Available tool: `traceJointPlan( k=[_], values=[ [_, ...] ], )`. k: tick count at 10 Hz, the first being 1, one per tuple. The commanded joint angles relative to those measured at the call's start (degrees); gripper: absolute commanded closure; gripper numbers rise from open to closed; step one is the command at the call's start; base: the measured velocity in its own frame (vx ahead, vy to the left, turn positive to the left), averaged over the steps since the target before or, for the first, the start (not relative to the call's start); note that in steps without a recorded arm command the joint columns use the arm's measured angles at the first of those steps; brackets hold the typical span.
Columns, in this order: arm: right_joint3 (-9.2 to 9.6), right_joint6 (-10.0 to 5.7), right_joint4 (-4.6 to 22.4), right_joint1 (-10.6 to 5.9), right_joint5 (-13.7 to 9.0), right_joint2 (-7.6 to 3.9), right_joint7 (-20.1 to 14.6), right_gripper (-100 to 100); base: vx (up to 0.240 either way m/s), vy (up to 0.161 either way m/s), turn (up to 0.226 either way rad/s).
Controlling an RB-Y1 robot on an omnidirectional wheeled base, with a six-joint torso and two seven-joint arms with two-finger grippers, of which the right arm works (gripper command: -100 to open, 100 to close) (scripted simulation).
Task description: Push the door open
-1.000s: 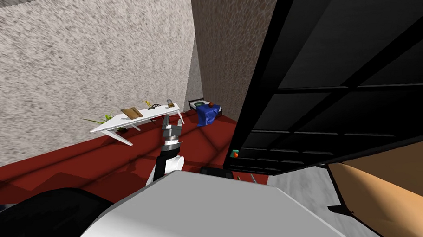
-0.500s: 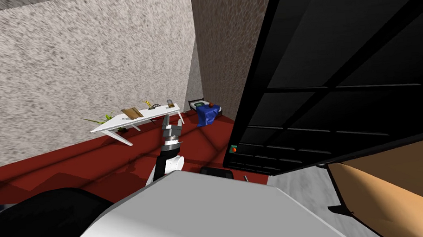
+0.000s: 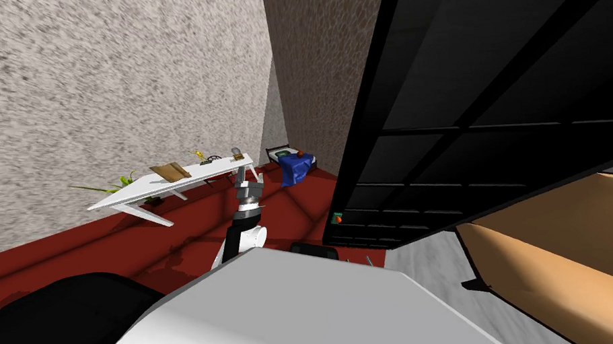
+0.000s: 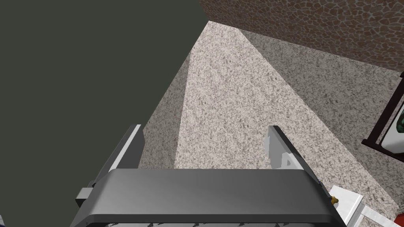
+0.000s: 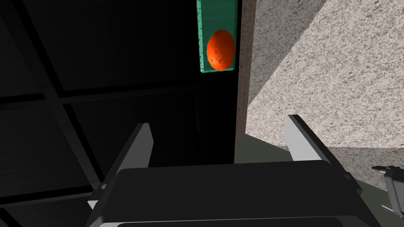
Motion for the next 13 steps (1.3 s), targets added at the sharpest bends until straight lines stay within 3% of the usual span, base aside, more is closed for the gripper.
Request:
traceJointPlan(
  k=[1,3,4,6,7,9,11,12,13],
  values=[
    [0.12,-0.17,0.2,0.51,-1.2,1.26,1.0,-100,0.161,0.122,-0.266],
    [0.18,-0.42,0.6,0.89,-2.1,3.50,1.8,-100,0.117,0.121,-0.198],
    [0.14,-0.35,0.6,0.67,-1.9,2.81,1.6,-100,0.031,0.054,-0.042],
    [-0.02,0.57,-0.1,0.69,-2.1,0.20,1.3,-100,0.138,0.027,0.018],
    [-0.08,0.93,-0.4,0.70,-2.1,-0.16,1.2,-100,0.204,0.044,0.052],
    [-0.21,1.68,-1.0,0.71,-2.2,0.06,0.9,-100,0.228,0.052,0.027],
    [-0.37,2.56,-1.7,0.73,-2.3,2.11,0.6,-100,0.257,0.030,0.031],
    [-0.31,2.34,-1.7,0.82,-2.3,1.44,0.6,-100,0.117,0.031,0.011],
    [-0.31,2.34,-1.7,0.82,-2.3,1.44,0.6,100,-0.014,-0.006,-0.012]
  ],
)
